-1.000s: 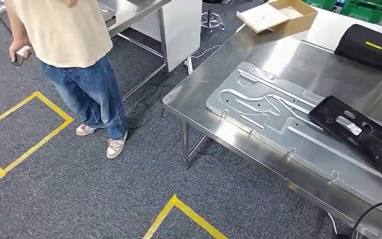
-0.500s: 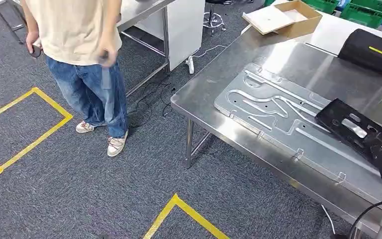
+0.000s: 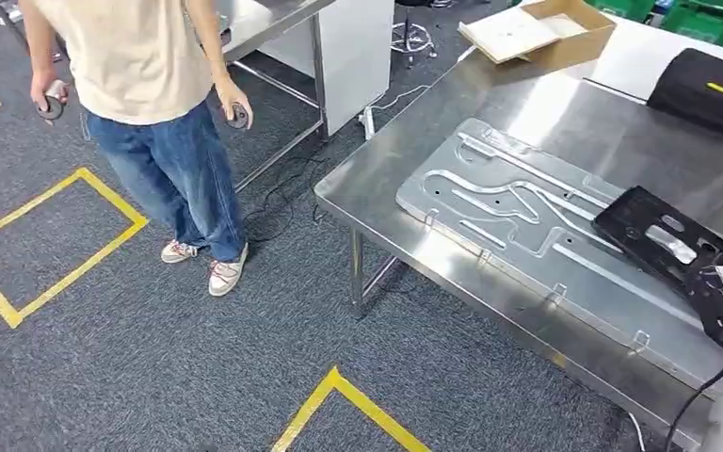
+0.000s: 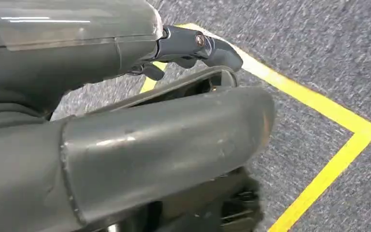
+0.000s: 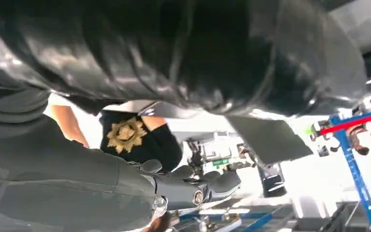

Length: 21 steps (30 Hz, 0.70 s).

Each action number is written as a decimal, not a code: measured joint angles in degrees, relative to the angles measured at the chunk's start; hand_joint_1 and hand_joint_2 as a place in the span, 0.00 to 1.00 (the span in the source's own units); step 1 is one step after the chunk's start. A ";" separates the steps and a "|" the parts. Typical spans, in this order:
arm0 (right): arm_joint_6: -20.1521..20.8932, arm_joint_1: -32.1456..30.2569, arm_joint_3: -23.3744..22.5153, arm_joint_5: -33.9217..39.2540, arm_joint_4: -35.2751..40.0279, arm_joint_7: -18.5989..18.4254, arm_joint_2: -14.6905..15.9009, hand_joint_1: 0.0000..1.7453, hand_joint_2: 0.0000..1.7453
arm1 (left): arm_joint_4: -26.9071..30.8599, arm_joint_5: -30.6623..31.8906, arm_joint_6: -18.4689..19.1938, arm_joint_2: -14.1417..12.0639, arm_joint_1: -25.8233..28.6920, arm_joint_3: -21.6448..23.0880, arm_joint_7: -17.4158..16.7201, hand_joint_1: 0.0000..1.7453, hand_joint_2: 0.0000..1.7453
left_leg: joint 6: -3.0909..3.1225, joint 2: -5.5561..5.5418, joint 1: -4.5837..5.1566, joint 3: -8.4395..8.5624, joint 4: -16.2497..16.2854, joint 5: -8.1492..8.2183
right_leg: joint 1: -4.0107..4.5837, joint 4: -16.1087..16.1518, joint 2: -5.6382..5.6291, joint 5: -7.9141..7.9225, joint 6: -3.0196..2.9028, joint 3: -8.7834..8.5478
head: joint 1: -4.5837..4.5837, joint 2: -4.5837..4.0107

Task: Take the parts from the cabinet and place them on the table.

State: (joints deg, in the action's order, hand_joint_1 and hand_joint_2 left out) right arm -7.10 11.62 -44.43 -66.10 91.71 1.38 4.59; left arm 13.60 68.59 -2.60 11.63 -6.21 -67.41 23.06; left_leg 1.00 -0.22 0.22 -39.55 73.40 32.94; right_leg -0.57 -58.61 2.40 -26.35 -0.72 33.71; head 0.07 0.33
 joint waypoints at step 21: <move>-0.15 0.20 2.99 -1.01 -0.48 0.17 0.65 0.00 0.00 | 0.00 -0.24 -0.09 0.26 -0.43 -0.02 -0.04 0.00 0.00 | 1.65 -6.12 0.05 6.12 -14.76 -6.88 | -0.79 -0.53 -6.31 -0.40 2.59 0.11 | 0.06 0.00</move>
State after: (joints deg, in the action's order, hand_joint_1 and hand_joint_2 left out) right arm -7.26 11.82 -41.44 -67.10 91.23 1.55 5.24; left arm 13.59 68.35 -2.69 11.89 -6.63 -67.43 23.02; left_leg 2.65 -6.33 0.27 -33.43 58.63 26.06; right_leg -1.36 -59.13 -3.91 -26.75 1.87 33.82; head 0.13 0.33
